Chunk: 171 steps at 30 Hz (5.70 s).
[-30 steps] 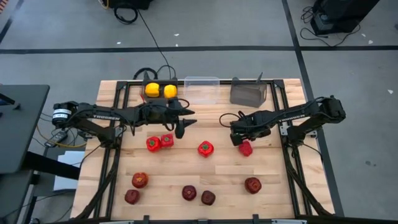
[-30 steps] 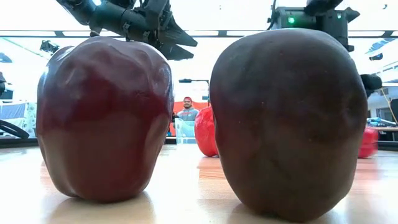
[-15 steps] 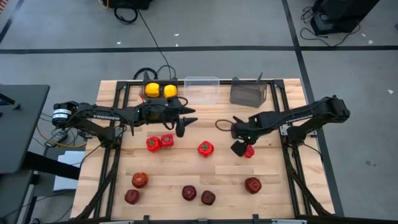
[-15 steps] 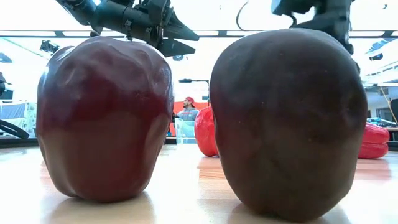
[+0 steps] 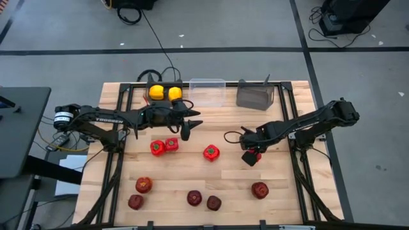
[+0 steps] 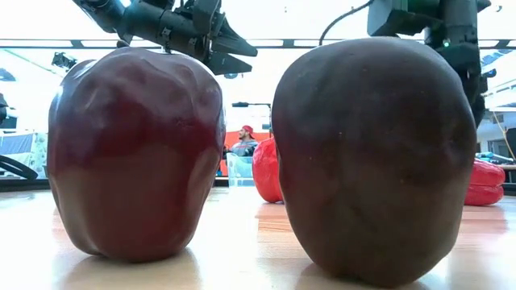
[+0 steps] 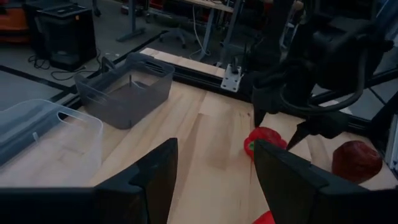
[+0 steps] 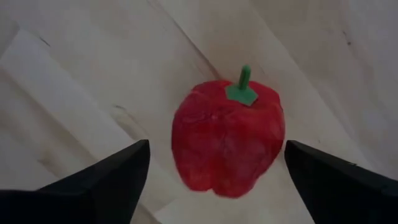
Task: Sort produce into baskets
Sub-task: Put the right red bell pepper into the transparent bin, then put the middle red bell pepper into the transparent bin, then put the left red bell pepper into the transparent bin
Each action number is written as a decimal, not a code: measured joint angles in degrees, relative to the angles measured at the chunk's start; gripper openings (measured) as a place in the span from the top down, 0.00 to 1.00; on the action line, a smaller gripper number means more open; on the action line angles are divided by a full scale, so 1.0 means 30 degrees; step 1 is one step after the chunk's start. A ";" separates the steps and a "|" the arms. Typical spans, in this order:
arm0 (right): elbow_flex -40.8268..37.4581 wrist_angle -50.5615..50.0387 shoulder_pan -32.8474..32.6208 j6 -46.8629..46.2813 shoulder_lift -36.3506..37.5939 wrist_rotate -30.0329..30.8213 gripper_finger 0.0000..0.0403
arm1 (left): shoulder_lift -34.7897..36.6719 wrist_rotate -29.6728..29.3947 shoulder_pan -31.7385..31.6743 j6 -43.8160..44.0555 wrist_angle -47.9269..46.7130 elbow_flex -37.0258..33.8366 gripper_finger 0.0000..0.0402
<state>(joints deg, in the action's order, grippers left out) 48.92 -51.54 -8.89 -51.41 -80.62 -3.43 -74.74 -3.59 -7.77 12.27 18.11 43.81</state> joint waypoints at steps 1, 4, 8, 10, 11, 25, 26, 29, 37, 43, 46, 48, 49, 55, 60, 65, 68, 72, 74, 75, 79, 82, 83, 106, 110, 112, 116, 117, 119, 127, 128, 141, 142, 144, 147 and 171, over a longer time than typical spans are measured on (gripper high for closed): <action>-0.0290 0.0379 0.0053 0.0003 0.0000 0.0005 0.04 | 0.0007 0.0138 0.0000 -0.0017 -0.0007 0.0000 0.46; -0.1183 0.0998 0.0231 0.0026 0.0000 -0.0246 0.05 | 0.0007 0.0449 -0.0001 -0.0013 0.0000 0.0000 0.46; -0.2375 0.1864 0.0277 -0.0018 0.0000 -0.0080 0.12 | 0.0007 0.0482 0.0000 -0.0013 -0.0004 0.0000 0.46; -0.2672 0.2230 0.0279 -0.0041 0.0000 0.0070 0.19 | 0.0011 0.0518 -0.0004 0.0104 -0.0117 0.0000 0.46; -0.2748 0.2343 0.0279 -0.0186 0.0000 0.0104 0.23 | 0.0016 0.0582 -0.0003 0.0250 -0.0326 0.0000 0.46; 0.0215 0.3169 0.1732 -0.0091 0.0000 0.0739 0.36 | 0.0704 0.0489 -0.0287 0.2155 -0.3423 0.0012 0.55; 0.0604 0.3343 0.1951 0.0160 0.0000 0.0895 0.36 | 0.0930 0.0485 -0.0388 0.2117 -0.3858 0.0022 0.56; 0.1669 0.4073 0.2778 0.0791 0.0000 0.1695 0.36 | 0.1576 0.0478 -0.0751 0.2056 -0.4730 0.0015 0.59; 0.3112 0.7755 0.6197 0.2903 0.0000 0.3410 0.36 | 0.2497 0.0414 -0.1428 0.2037 -0.6102 0.0015 0.57; 0.3149 1.2589 0.9322 0.5477 -0.0432 0.3146 0.36 | 0.2506 0.0412 -0.1421 0.2035 -0.6697 0.0015 0.49; 0.3156 1.4720 1.0492 0.8199 -0.1117 0.3231 0.33 | 0.2506 0.0416 -0.1415 0.2088 -0.6778 0.0015 0.44; 0.3179 1.5694 1.1231 0.9380 -0.1695 0.2904 0.27 | 0.2506 0.0423 -0.1370 0.2407 -0.6783 0.0015 0.41; 0.3314 1.5934 1.1648 0.9681 -0.2062 0.2557 0.23 | 0.2506 0.0566 -0.1367 0.2456 -0.6746 0.0007 0.40; 0.4800 1.5933 1.3533 1.0324 -0.5014 0.0994 0.07 | 0.2484 0.1184 -0.0888 0.1920 -0.6778 0.0007 0.28; 0.6161 1.5853 1.4177 1.0409 -0.6395 0.0020 0.03 | 0.2484 0.1392 -0.0740 0.1047 -0.7238 0.0007 0.17; 0.6793 1.5756 1.3995 1.0196 -0.5888 -0.1168 0.03 | 0.2579 0.2524 -0.0703 0.0070 -1.1235 0.0807 0.15; 0.6814 1.5724 1.3684 1.0197 -0.4952 -0.1912 0.04 | 0.2722 0.3731 -0.0564 -0.0788 -1.5449 0.1870 0.14; 0.6828 1.5032 1.3162 1.0606 -0.3883 -0.1958 0.04 | 0.2681 0.4233 -0.0128 0.0474 -1.8329 0.2314 0.14; 0.6828 1.4591 1.2899 1.0924 -0.3537 -0.1990 0.04 | 0.2644 0.4366 0.0445 0.0926 -1.8578 0.2163 0.14; 0.6828 1.4348 1.2783 1.1191 -0.3411 -0.2224 0.04 | 0.2645 0.4316 0.0751 0.0933 -1.8575 0.2028 0.13; 0.6828 1.3607 1.2255 1.1613 -0.3331 -0.2393 0.04 | 0.2644 0.2756 0.1696 0.0063 -1.8280 0.1364 0.11; 0.6828 1.3450 1.1801 1.1647 -0.3380 -0.2290 0.04 | 0.2538 0.1931 0.1911 -0.0437 -1.8262 0.0688 0.08; 0.6828 1.3405 1.1641 1.1652 -0.3376 -0.2242 0.04 | 0.2513 0.1862 0.1967 -0.0517 -1.8329 0.0436 0.07; 0.6821 1.2507 0.8521 0.8909 -0.3373 -0.3245 0.11 | 0.1275 0.0551 0.2222 -0.1379 -1.2538 -0.3359 0.29; 0.6806 1.2211 0.8235 0.7607 -0.3041 -0.3291 0.14 | 0.1253 0.0352 0.2192 -0.1063 -1.2432 -0.3108 0.37; 0.6806 1.1538 0.7941 0.6613 -0.2453 -0.3022 0.15 | 0.1253 -0.0099 0.2045 -0.1090 -1.2283 -0.2455 0.37; 0.6806 0.9898 0.6672 0.5290 -0.0879 -0.0204 0.16 | 0.0959 -0.0285 0.0881 -0.2238 -1.1092 -0.1223 0.33; 0.6806 0.9496 0.6358 0.5113 -0.0484 0.0522 0.16 | 0.0737 -0.0295 0.0386 -0.2432 -1.0724 -0.0945 0.32; 0.6806 0.9053 0.5912 0.5009 0.0244 0.1436 0.16 | 0.0118 -0.0359 -0.0754 -0.2628 -0.9785 -0.0259 0.31; 0.6806 0.8156 0.5584 0.4969 0.1652 0.2438 0.16 | -0.4415 -0.0422 -0.4697 -0.5102 -0.9010 0.4910 0.31; 0.6806 0.8139 0.5510 0.4966 0.1755 0.2584 0.16 | -0.5018 -0.0421 -0.5049 -0.5542 -0.9223 0.5814 0.31; 0.6806 0.7108 0.6783 0.6089 0.3473 0.5597 0.16 | -1.3011 0.1135 -0.9259 -0.6417 -1.5350 1.5388 0.22; 0.6806 0.6777 0.6924 0.5924 0.3688 0.5592 0.16 | -1.3295 0.1054 -0.9362 -0.6007 -1.6343 1.5807 0.21; 0.6806 0.6077 0.7090 0.5535 0.4071 0.5959 0.16 | -1.3770 0.1020 -0.9518 -0.5636 -1.7579 1.6406 0.20; 0.6806 0.5576 0.7244 0.5609 0.4431 0.6399 0.16 | -1.3821 0.1018 -0.9581 -0.6116 -1.8402 1.6676 0.19; 0.6806 0.5877 0.7907 0.6778 0.4729 0.5606 0.16 | -1.2436 0.1481 -0.9522 -0.6183 -2.5945 1.8412 0.17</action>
<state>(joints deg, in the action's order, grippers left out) 69.34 -33.91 14.83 -31.07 -66.43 13.39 -112.05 0.86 -36.34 -6.28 -59.73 99.05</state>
